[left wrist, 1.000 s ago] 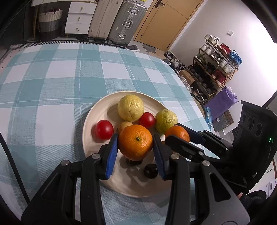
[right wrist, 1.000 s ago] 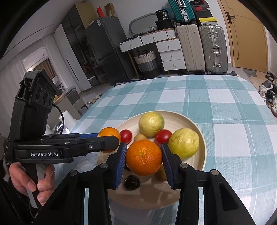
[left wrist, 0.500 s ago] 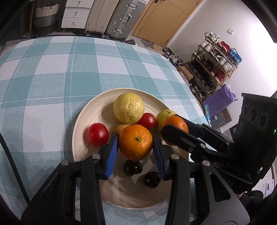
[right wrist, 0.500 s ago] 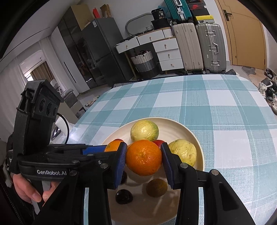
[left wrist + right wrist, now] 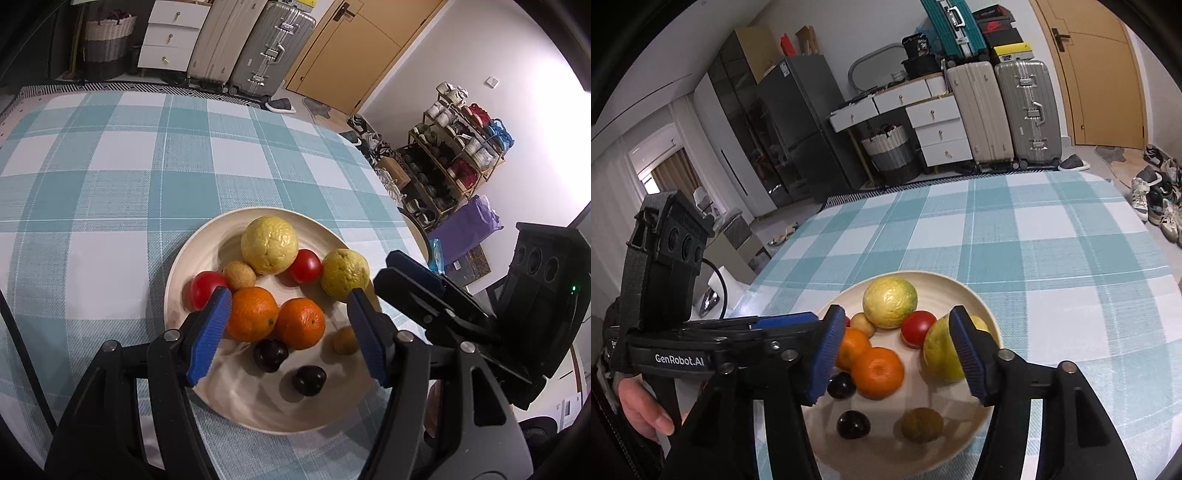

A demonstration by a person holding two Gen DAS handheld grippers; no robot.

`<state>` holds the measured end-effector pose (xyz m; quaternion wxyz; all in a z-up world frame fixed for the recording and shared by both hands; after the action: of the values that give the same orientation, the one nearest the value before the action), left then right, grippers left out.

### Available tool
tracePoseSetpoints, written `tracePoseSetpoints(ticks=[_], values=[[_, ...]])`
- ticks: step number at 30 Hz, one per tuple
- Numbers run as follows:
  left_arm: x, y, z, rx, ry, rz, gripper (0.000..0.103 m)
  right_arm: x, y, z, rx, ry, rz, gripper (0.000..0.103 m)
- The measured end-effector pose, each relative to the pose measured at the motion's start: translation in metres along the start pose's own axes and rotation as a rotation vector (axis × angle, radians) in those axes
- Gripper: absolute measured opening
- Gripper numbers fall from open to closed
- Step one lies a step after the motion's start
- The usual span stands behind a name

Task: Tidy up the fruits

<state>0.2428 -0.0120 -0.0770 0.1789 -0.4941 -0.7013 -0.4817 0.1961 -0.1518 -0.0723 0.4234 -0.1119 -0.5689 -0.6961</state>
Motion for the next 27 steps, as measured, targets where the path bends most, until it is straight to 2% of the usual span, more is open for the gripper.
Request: tracePoseSetpoints(ticks=[14, 17, 22, 24, 27], values=[[0.043, -0.021, -0.018, -0.021, 0.058, -0.058, 0.066, 0.049, -0.008, 0.007, 0.005, -0.041, -0.089, 0.078], [0.056, -0.024, -0.023, -0.034, 0.080, -0.085, 0.073, 0.063, -0.008, 0.012, 0.013, -0.042, -0.124, 0.081], [0.078, -0.030, -0.029, -0.045, 0.109, -0.136, 0.076, 0.082, -0.009, 0.020, 0.027, -0.049, -0.170, 0.086], [0.085, -0.032, -0.031, -0.046, 0.119, -0.157, 0.081, 0.088, -0.009, 0.023, 0.033, -0.049, -0.180, 0.086], [0.097, -0.036, -0.030, -0.046, 0.188, -0.209, 0.081, 0.098, -0.012, 0.028, 0.043, -0.050, -0.200, 0.088]])
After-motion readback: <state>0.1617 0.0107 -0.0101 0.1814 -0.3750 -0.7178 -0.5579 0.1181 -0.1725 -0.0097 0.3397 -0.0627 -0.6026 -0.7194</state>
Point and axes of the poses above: each gripper's, at about its wrist camera, not at the fingertips, and x roughly against the way its jaws point, z to its left, y to its top, the point moved 3 cm from there along -x, roughly the way its jaws point, and after that the axes turned 3 degrees about z, right-handed, at the moved point
